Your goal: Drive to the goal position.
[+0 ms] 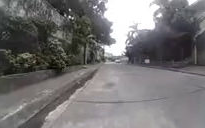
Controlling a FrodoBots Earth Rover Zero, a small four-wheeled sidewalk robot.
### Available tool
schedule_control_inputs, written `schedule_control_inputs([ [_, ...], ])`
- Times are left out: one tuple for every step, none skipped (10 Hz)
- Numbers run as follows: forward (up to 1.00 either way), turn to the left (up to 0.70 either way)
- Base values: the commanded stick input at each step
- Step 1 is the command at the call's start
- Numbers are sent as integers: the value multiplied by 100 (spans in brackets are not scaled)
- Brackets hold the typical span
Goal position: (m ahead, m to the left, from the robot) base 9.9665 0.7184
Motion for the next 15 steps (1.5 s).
schedule_control_inputs([
  [48, 0],
  [48, 0],
  [48, 0],
  [53, 0],
  [60, 0],
  [67, 0],
  [67, 2],
  [67, 1],
  [67, 0],
  [67, 0],
  [67, 0],
  [67, 0],
  [67, 0],
  [67, 0],
  [67, 0],
])
